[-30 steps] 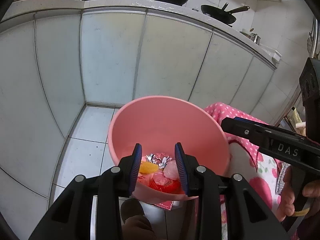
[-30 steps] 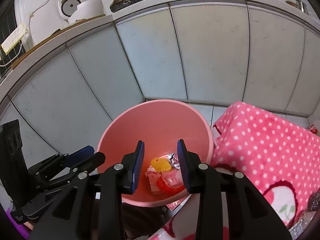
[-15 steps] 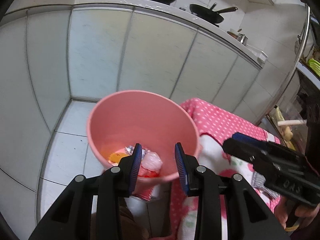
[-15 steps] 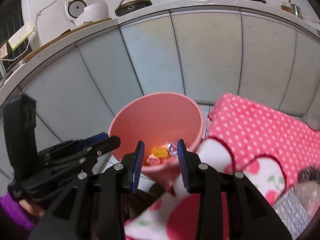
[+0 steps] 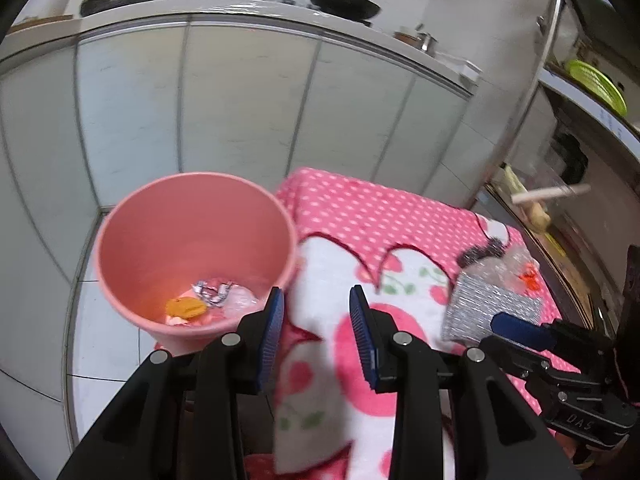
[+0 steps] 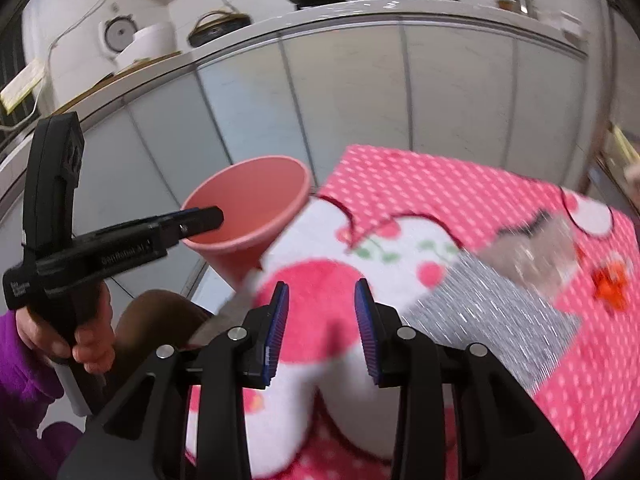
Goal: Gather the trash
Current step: 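Move both tools back over the table toward the remaining trash, then grasp the clear bubble-wrap bag with the left tool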
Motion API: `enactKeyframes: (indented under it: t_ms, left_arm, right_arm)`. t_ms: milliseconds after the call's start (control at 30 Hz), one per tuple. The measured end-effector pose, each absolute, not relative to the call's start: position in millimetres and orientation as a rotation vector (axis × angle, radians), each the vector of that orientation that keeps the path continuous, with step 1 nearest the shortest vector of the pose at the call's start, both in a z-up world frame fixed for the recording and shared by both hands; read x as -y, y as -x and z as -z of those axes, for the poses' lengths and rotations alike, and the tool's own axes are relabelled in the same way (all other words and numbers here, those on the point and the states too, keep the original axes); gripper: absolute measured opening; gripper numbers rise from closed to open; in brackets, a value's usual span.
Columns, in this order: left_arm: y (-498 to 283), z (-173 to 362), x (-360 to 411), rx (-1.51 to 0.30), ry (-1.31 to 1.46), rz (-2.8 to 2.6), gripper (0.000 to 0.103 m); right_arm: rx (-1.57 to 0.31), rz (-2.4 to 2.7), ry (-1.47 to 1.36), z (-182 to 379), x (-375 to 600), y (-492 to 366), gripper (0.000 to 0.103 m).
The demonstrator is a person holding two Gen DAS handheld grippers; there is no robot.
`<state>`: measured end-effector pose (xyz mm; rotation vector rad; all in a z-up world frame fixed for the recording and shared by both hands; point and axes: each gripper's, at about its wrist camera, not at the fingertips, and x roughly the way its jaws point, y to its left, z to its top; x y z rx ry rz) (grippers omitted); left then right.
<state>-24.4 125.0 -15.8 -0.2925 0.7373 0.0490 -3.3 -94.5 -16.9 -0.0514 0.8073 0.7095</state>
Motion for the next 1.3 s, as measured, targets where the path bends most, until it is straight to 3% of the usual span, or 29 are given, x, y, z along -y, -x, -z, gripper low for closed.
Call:
enactKeyframes:
  t_ms: [733,1300]
  left_arm:
    - [-9,8,-6,-0.79,0.107,0.175,0.037]
    - [-95,20,78,-0.845,0.004,0.293,0.037]
  right_arm:
    - [-0.784,-0.429,-0.152,38,242,7,0.035]
    - [-0.817,-0.389,-0.247,54,283,-14,0.035]
